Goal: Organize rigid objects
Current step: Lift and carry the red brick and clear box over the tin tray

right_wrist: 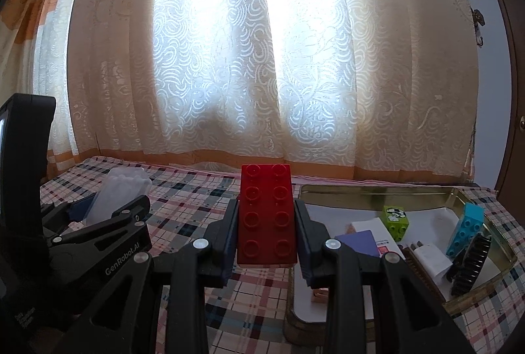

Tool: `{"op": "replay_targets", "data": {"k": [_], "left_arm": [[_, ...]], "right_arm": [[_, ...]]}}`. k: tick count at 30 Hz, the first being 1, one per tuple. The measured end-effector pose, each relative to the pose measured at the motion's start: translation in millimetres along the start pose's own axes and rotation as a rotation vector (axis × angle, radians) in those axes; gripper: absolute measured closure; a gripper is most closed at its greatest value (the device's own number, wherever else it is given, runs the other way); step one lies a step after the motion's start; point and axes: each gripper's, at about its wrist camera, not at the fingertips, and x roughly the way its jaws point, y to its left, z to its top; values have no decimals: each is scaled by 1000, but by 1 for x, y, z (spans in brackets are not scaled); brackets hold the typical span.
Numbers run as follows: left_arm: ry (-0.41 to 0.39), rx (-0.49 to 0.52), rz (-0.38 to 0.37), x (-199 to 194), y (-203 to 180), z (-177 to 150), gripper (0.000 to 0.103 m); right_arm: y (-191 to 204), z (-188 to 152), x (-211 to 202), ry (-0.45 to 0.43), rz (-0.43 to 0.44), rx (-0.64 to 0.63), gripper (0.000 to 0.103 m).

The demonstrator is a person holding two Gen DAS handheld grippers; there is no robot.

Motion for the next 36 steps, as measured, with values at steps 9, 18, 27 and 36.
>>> {"op": "replay_targets", "data": {"k": [9, 18, 27, 36], "left_arm": [[-9, 10, -19, -7, -13, -3, 49], [-19, 6, -21, -9, -21, -3, 49], [-20, 5, -37, -12, -33, -3, 49], [-29, 6, -45, -16, -49, -3, 49]], "right_arm": [[-11, 0, -9, -6, -11, 4, 69], [-27, -1, -18, -18, -21, 8, 69], [-42, 0, -24, -32, -39, 18, 69], [-63, 0, -31, -45, -66, 23, 69]]}}
